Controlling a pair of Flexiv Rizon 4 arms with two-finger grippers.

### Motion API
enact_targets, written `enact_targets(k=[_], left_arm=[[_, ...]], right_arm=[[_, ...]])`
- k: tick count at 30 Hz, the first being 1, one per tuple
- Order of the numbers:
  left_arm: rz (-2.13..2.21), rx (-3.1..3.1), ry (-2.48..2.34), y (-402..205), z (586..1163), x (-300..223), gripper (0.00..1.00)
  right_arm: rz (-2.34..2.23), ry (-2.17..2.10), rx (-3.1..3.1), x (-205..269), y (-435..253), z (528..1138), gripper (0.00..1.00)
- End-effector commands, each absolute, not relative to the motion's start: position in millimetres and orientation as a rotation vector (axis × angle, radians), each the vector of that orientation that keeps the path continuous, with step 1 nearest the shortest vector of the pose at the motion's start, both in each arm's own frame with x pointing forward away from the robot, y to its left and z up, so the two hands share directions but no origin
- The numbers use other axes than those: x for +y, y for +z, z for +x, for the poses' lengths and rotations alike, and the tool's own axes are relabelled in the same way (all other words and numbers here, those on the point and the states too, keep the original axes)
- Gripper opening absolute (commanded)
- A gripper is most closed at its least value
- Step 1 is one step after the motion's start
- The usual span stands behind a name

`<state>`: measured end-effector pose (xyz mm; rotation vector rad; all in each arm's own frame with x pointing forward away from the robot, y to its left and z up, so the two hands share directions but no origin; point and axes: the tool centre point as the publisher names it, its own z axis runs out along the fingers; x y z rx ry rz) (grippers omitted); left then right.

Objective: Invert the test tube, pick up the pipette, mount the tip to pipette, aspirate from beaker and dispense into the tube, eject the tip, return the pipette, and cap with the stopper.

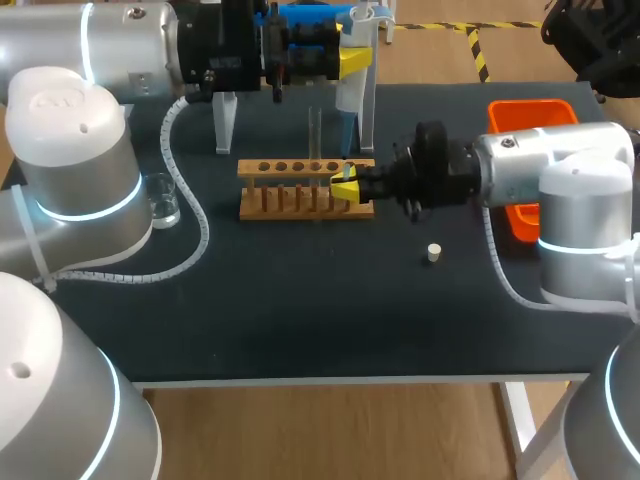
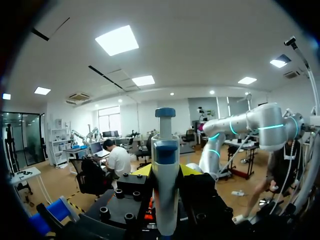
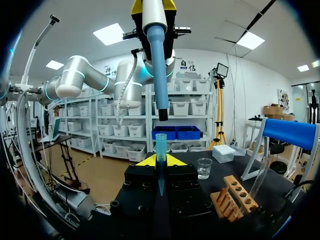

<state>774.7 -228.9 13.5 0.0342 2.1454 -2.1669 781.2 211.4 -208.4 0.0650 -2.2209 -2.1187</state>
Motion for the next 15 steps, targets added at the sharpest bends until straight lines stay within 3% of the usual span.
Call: enact_targets(k=[1,15], left_arm=[[0.038,2.143,-2.170,13.1,774.5,-227.5,0.00],[0.038,2.143,-2.170,13.1,774.5,-227.5,0.00]], right_arm=[[0.064,-2.118,-2.229,211.5,-206.4,781.0,0.00],[0.072,-2.113,-2.237,212.2,-204.7,782.6,0.00]])
